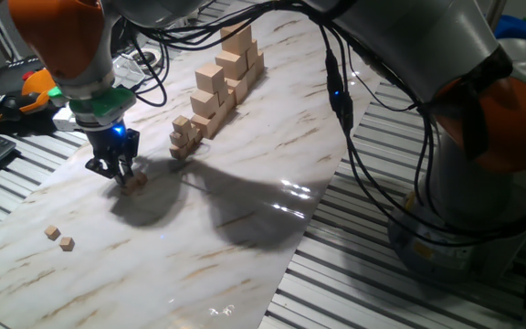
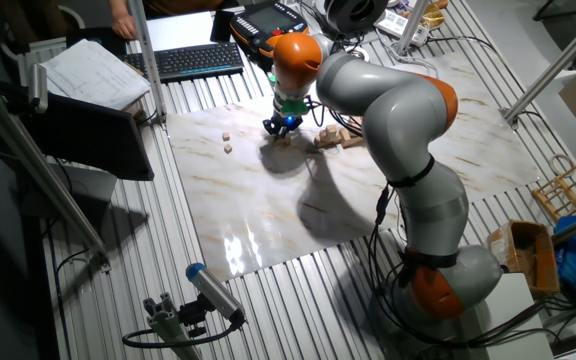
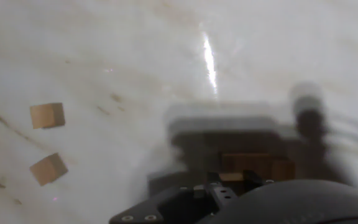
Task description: Stack the blocks into a pyramid shape
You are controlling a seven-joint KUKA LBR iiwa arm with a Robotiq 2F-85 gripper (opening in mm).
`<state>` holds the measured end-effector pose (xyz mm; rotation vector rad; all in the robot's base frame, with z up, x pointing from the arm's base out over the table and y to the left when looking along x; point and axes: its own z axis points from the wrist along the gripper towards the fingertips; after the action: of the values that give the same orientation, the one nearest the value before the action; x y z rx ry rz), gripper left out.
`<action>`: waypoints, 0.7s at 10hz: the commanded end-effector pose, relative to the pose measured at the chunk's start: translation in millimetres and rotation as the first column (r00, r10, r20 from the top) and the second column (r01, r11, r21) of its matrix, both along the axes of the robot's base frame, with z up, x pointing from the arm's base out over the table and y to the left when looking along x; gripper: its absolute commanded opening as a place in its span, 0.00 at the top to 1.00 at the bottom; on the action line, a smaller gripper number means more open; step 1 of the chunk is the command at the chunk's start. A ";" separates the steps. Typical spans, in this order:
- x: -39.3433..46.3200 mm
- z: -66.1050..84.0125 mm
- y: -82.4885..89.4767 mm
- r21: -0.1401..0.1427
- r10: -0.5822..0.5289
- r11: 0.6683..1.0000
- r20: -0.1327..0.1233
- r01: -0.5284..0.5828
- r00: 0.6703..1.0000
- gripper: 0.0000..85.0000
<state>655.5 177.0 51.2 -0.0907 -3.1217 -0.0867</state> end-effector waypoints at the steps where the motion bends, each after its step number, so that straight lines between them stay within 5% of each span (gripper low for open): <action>1: -0.1 0.0 0.2 -0.007 0.004 1.000 -0.004 -0.004 1.000 1.00; 6: 0.1 0.2 0.4 -0.008 0.008 1.000 -0.014 -0.008 1.000 1.00; 7: 0.1 0.3 0.4 -0.013 0.008 1.000 -0.013 -0.008 1.000 0.80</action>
<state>655.5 177.4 51.4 -0.0789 -3.1094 -0.0656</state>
